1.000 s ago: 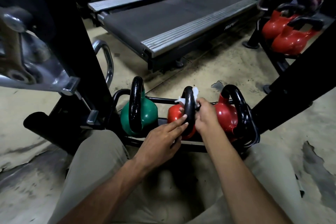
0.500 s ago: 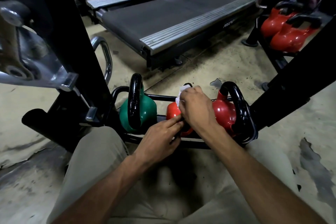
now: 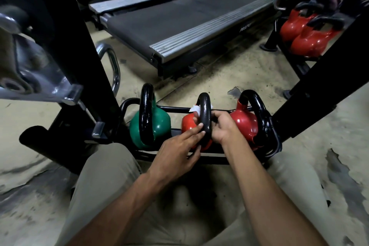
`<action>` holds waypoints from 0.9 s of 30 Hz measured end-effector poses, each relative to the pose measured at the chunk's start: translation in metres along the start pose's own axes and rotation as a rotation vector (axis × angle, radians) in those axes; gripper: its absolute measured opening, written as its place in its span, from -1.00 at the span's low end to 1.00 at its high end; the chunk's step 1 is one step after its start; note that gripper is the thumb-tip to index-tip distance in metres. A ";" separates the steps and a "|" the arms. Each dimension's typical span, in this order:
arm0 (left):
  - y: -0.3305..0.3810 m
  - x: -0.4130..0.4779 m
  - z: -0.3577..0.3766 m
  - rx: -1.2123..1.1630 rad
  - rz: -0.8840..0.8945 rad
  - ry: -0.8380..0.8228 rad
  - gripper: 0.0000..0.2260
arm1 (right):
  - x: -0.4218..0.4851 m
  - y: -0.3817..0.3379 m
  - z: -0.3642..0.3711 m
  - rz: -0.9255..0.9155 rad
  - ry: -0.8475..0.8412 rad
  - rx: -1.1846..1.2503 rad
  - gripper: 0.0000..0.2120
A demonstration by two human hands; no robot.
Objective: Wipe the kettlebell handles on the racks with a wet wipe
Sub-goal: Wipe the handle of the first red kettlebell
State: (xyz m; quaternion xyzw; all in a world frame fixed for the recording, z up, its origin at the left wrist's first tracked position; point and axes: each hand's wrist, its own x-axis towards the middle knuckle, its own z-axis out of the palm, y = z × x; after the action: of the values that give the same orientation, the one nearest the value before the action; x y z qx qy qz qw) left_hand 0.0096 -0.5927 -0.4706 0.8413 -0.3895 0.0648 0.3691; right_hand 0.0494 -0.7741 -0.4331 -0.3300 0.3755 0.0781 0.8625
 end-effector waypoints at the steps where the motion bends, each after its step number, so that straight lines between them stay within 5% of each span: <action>1: 0.000 0.000 0.000 -0.002 -0.004 -0.008 -0.61 | 0.002 -0.003 0.001 0.008 -0.024 0.017 -0.68; 4: 0.000 0.000 -0.001 0.001 -0.014 -0.021 -0.59 | -0.001 0.001 0.008 -0.091 0.035 -0.028 -0.74; 6: 0.001 0.000 -0.002 0.006 -0.016 -0.030 -0.58 | 0.003 0.010 0.009 -0.413 0.156 -0.140 -0.89; 10: 0.000 0.000 -0.003 -0.014 -0.022 -0.030 -0.57 | -0.003 0.002 0.012 -1.157 0.313 -1.240 -0.93; 14: 0.001 0.000 -0.003 0.000 -0.022 -0.036 -0.58 | -0.002 -0.014 0.043 -1.137 0.291 -2.119 -0.77; 16: 0.002 -0.001 -0.003 0.011 -0.026 -0.043 -0.58 | -0.004 -0.016 0.054 -1.110 0.267 -2.321 -0.74; 19: 0.003 -0.001 -0.004 0.011 -0.027 -0.057 -0.57 | -0.011 -0.015 0.046 -1.189 0.312 -2.208 -0.81; 22: 0.002 -0.001 -0.004 0.000 -0.033 -0.047 -0.57 | -0.016 -0.005 0.014 -1.307 0.391 -1.644 -0.94; 24: 0.003 0.000 -0.004 -0.017 -0.043 -0.037 -0.57 | -0.016 0.004 -0.002 -1.150 0.417 -1.179 -0.91; 27: 0.006 -0.001 -0.005 -0.013 -0.037 -0.034 -0.56 | -0.009 0.020 -0.007 -0.681 0.303 -0.524 -0.80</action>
State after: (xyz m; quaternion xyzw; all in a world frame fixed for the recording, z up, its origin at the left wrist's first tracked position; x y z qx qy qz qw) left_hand 0.0055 -0.5910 -0.4645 0.8470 -0.3805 0.0413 0.3689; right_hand 0.0314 -0.7618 -0.4404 -0.6497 0.3352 -0.1668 0.6616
